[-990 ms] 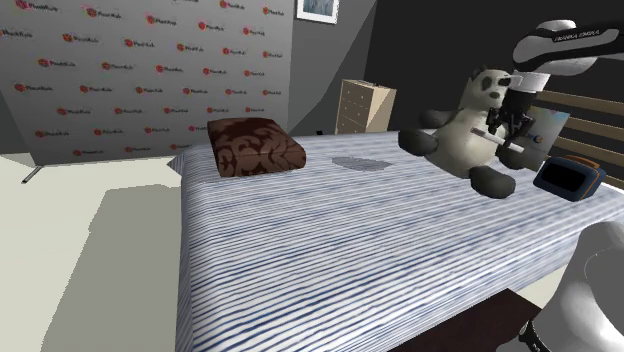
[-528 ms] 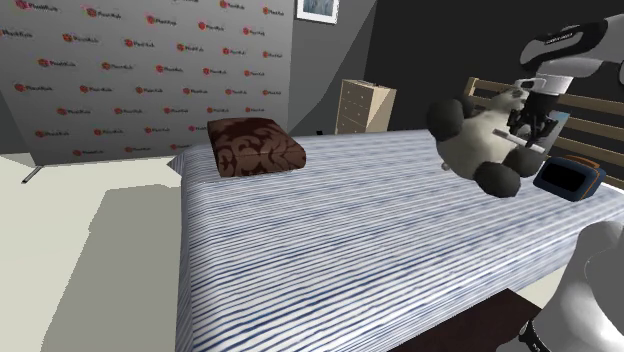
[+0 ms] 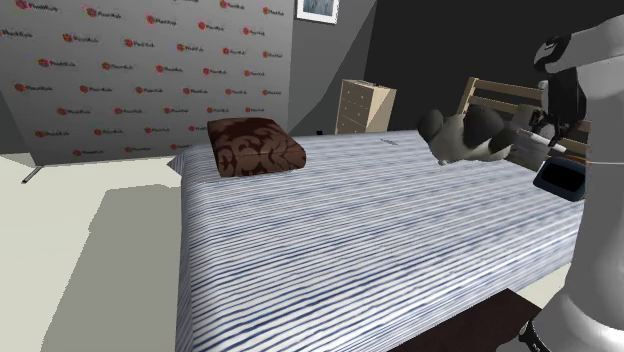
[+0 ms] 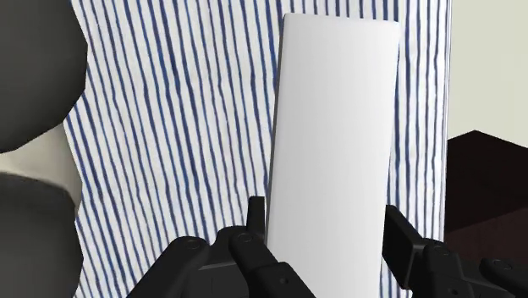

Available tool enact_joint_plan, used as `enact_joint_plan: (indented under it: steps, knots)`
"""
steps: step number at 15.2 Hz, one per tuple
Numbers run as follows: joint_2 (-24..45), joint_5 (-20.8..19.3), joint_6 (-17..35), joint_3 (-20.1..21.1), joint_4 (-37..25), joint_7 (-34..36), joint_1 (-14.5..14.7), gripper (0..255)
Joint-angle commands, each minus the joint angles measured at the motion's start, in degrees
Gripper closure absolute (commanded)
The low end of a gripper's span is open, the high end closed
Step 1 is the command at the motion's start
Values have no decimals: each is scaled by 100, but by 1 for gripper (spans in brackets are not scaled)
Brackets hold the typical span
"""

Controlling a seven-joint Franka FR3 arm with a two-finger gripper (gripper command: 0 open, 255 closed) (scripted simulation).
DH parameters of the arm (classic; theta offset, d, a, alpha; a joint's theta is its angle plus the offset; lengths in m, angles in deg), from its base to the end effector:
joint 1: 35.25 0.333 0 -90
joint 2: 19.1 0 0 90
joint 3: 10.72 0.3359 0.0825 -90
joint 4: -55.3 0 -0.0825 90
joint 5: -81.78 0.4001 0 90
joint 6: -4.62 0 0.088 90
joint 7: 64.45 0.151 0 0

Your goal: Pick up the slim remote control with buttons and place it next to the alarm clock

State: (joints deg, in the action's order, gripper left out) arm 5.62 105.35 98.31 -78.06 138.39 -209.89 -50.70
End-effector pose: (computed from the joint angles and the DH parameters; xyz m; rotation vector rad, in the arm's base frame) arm 0.2454 -0.6024 0.5308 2.6570 1.6413 0.0123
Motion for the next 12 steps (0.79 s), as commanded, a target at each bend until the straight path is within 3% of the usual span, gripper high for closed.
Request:
enact_joint_plan:
  steps: [1,5,6,12]
  knots:
    - [422,339,-255,269,-578,-272,-732,255]
    - [1242,905,-813,761,-1980,-579,-2159,255]
    - [1564,1108,-1059,945,-2628,-613,-2709,255]
    - [1481,1045,-511,868,-1860,-738,-2340,255]
